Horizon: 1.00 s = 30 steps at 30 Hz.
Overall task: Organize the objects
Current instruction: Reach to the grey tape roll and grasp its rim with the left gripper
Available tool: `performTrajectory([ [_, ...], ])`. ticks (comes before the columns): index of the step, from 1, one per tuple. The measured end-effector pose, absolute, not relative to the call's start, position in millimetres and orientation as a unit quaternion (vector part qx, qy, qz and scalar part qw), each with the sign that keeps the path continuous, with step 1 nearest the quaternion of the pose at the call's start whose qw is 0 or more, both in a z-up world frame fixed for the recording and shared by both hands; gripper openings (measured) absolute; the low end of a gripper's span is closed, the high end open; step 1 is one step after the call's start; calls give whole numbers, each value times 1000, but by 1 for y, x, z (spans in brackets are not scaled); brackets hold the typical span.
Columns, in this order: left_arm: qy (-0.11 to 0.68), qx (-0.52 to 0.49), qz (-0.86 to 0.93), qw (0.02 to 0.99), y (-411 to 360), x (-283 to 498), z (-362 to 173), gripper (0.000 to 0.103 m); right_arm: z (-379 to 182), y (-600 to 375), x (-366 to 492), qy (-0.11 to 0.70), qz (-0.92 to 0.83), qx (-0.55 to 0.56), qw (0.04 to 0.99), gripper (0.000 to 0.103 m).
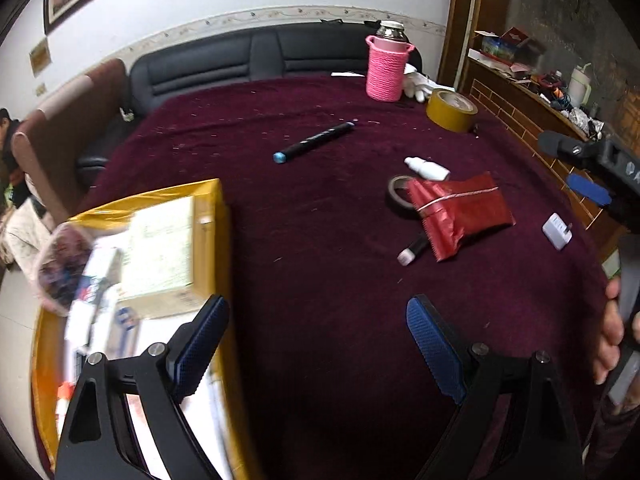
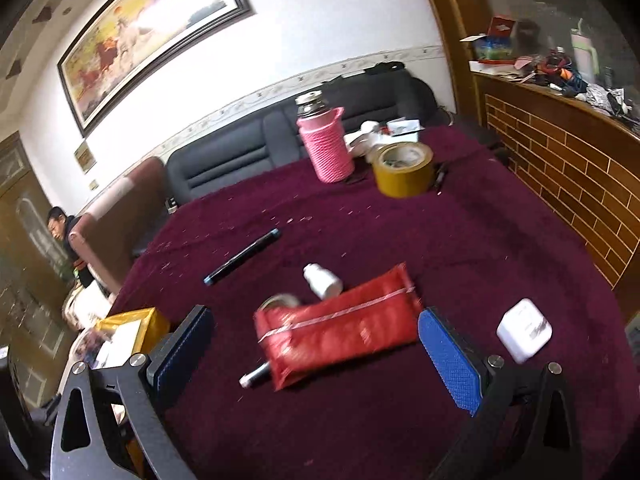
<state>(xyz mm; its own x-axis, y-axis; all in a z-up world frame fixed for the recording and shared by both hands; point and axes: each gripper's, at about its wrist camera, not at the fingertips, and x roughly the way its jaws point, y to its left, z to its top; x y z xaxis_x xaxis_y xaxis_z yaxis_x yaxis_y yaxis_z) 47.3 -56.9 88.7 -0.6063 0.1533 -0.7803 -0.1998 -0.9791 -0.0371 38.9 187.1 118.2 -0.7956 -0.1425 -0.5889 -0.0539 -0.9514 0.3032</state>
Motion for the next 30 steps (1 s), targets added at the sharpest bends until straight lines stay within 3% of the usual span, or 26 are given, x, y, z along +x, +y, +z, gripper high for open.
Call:
performTrajectory([
  [9, -4, -421, 895, 149, -15, -15, 82, 90, 82, 234, 6, -194, -924, 330, 4, 103],
  [17, 38, -424, 884, 194, 57, -73, 61, 90, 68, 265, 6, -232, -918, 321, 3, 103],
  [24, -27, -497, 793, 351, 79, -39, 51, 89, 68, 277, 9, -258, -912, 320, 3, 103],
  [30, -33, -445, 871, 207, 24, -68, 62, 90, 66, 277, 10, -274, -905, 325, 14, 103],
])
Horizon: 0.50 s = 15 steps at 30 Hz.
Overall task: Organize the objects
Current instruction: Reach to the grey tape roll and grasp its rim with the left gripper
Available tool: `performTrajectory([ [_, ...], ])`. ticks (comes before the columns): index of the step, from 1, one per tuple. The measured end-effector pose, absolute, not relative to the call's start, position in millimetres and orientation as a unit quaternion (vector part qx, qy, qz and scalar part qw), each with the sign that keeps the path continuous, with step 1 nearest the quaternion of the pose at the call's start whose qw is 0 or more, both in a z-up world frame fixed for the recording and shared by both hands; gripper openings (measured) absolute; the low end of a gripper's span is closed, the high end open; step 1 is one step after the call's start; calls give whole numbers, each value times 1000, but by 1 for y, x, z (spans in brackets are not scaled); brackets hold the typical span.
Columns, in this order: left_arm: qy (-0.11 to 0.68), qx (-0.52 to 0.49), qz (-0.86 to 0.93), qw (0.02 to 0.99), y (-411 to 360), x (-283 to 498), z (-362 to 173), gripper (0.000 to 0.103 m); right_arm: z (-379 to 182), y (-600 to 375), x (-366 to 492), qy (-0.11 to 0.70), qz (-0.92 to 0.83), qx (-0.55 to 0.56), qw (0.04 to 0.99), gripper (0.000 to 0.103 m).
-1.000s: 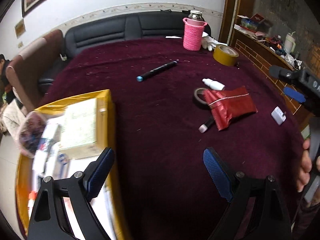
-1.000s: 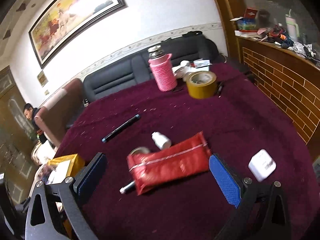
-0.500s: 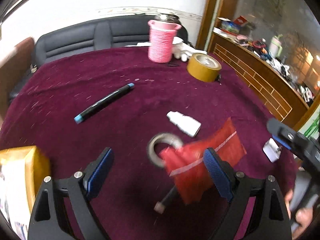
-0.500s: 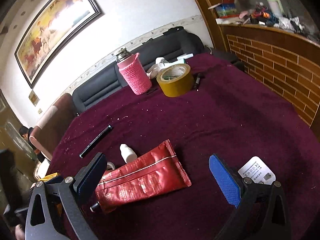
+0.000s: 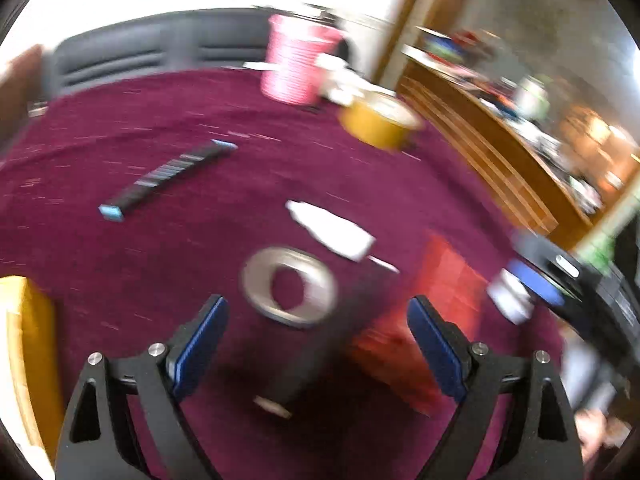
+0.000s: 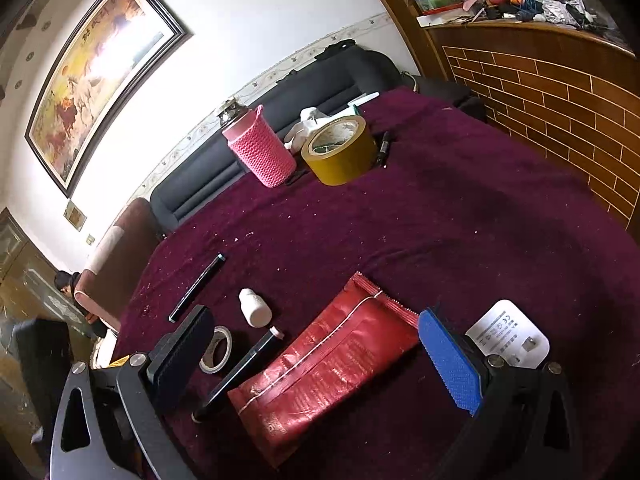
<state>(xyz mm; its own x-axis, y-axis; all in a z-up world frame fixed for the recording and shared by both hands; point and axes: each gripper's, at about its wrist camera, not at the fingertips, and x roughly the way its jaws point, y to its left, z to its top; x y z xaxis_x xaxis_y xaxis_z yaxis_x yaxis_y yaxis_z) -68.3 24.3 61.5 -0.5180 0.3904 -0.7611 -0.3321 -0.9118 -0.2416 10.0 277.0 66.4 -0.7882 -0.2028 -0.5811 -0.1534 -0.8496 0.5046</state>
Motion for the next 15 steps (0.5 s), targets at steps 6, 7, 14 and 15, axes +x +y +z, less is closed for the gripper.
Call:
performTrajectory([
  [6, 19, -440, 884, 155, 23, -87, 44, 79, 65, 272, 9, -268, -904, 332, 17, 103],
  [7, 30, -441, 884, 152, 27, -89, 40, 75, 64, 272, 8, -267, -904, 333, 17, 103],
  [14, 74, -456, 873, 158, 47, -106, 21, 47, 61, 269, 5, -259, -904, 341, 12, 103],
  [15, 80, -451, 875, 158, 51, -106, 19, 47, 60, 268, 5, -258, -903, 342, 12, 103],
])
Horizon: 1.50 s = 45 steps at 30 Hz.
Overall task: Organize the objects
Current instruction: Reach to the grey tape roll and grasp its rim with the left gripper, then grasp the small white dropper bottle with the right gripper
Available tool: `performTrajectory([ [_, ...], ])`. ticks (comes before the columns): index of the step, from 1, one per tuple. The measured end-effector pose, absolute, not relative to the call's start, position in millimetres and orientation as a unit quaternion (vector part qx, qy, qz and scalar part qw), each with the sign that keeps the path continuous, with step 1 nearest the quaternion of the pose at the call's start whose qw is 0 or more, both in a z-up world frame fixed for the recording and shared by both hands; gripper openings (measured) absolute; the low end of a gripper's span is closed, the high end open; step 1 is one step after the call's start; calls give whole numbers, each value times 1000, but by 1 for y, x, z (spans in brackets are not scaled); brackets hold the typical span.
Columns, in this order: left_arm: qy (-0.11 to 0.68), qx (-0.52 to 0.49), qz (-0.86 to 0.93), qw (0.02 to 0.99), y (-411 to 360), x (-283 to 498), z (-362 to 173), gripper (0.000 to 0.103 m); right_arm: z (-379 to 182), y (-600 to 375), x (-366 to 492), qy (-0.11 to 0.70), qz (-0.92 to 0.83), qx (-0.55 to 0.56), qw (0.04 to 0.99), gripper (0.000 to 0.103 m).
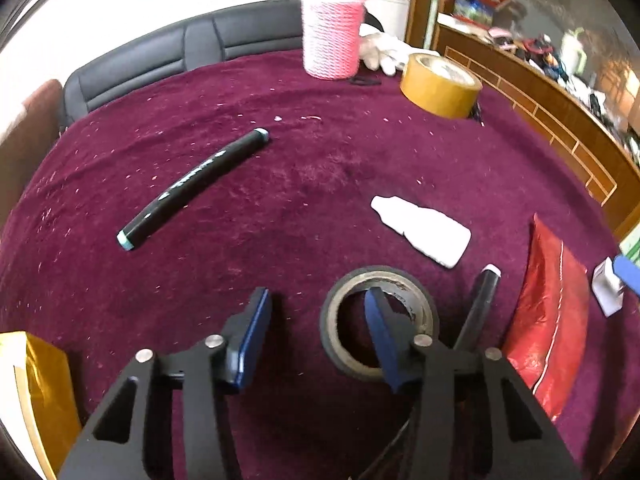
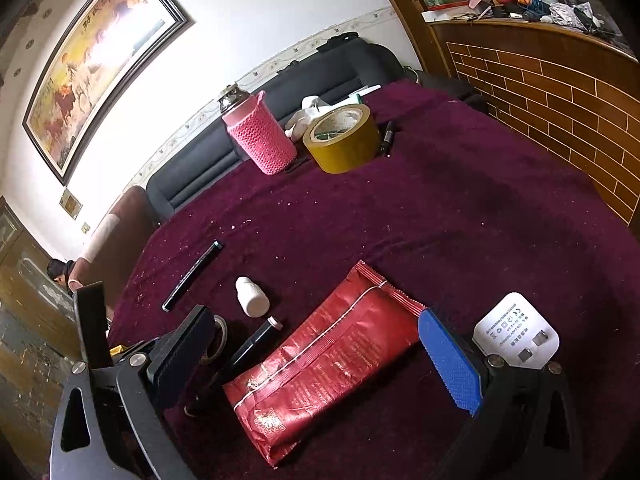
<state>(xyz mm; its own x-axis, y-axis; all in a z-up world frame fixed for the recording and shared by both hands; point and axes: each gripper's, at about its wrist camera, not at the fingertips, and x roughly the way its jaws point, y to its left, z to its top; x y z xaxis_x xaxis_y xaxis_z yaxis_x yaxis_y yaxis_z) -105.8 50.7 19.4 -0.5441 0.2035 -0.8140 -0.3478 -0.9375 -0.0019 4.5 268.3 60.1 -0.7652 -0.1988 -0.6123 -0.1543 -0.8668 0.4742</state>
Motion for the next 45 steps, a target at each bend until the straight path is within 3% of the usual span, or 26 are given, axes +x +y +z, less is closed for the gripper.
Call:
performTrajectory([
  [4, 108, -433, 881, 158, 65, -101, 19, 43, 58, 267, 4, -254, -903, 347, 13, 103],
  [8, 127, -427, 879, 170, 78, -94, 19, 12, 57, 265, 3, -250, -903, 350, 10, 103],
  [17, 70, -439, 882, 158, 47, -82, 37, 9, 54, 260, 0, -237, -904, 356, 12, 103],
  [27, -12, -399, 906, 143, -46, 19, 110, 9, 50, 242, -3, -197, -910, 365, 16, 103],
  [33, -38, -393, 910, 124, -69, 50, 102, 9, 55, 221, -18, -183, -895, 405, 34, 103],
  [39, -56, -392, 906, 150, -81, 67, 87, 9, 69, 176, -83, -45, -881, 469, 31, 103],
  [41, -62, -394, 904, 153, -89, 74, 87, 9, 61, 163, -102, -8, -870, 491, 33, 98],
  [43, -58, -389, 906, 153, -98, 81, 88, 9, 54, 156, -115, 16, -861, 507, 30, 80],
  [45, -56, -385, 908, 154, -103, 84, 91, 9, 45, 146, -124, 42, -851, 523, 29, 70],
])
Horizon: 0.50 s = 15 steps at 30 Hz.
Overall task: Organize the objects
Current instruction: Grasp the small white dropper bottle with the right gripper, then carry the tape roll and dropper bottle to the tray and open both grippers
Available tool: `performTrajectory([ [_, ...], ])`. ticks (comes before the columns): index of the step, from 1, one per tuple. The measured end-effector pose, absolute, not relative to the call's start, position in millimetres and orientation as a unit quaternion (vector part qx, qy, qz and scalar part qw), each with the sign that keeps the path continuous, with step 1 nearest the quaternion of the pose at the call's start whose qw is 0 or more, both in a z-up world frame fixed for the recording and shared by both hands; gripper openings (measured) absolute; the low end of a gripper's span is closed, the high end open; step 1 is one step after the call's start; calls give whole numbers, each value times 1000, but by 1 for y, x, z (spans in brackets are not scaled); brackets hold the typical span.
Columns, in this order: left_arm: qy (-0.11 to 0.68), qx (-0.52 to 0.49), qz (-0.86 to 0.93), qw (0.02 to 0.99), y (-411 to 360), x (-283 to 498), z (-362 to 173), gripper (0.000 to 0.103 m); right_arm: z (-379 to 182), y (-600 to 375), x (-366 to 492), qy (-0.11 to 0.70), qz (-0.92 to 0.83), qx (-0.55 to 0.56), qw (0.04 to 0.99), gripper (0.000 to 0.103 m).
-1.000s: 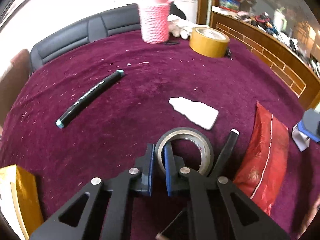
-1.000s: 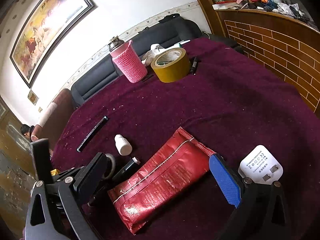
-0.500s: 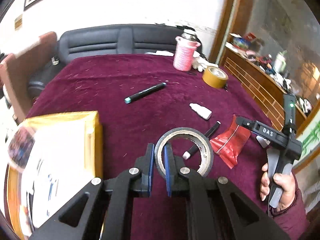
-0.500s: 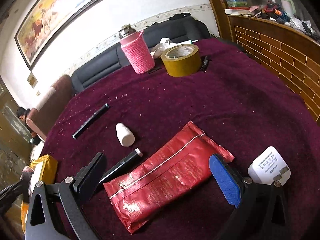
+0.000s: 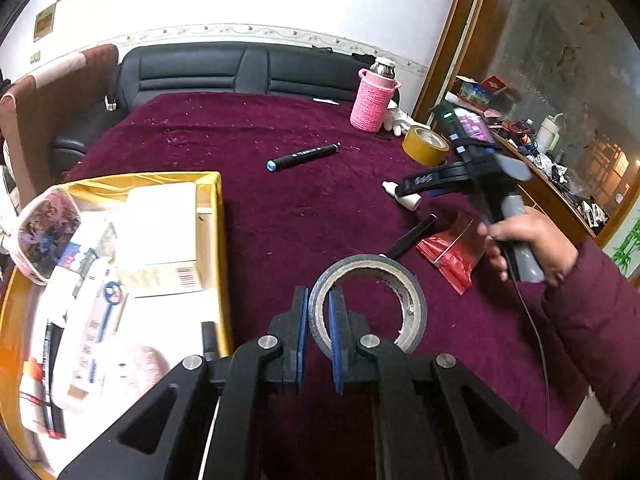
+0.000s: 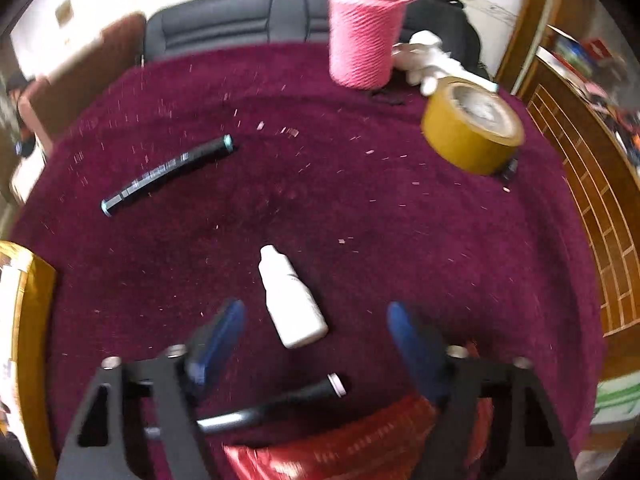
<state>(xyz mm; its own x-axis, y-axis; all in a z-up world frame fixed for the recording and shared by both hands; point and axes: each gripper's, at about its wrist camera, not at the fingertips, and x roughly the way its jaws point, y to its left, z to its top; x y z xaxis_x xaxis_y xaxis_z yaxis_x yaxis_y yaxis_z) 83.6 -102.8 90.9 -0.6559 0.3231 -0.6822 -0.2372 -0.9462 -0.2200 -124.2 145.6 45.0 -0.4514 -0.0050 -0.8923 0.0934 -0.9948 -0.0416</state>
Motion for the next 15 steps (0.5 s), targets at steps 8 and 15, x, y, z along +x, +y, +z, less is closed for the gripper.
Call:
performTrajectory([
  [8, -71, -383, 907, 158, -120, 84, 87, 9, 30, 134, -135, 52, -834, 548, 25, 27],
  [15, -81, -379, 910, 151, -132, 97, 87, 9, 40, 142, -106, -17, -834, 549, 48, 28],
])
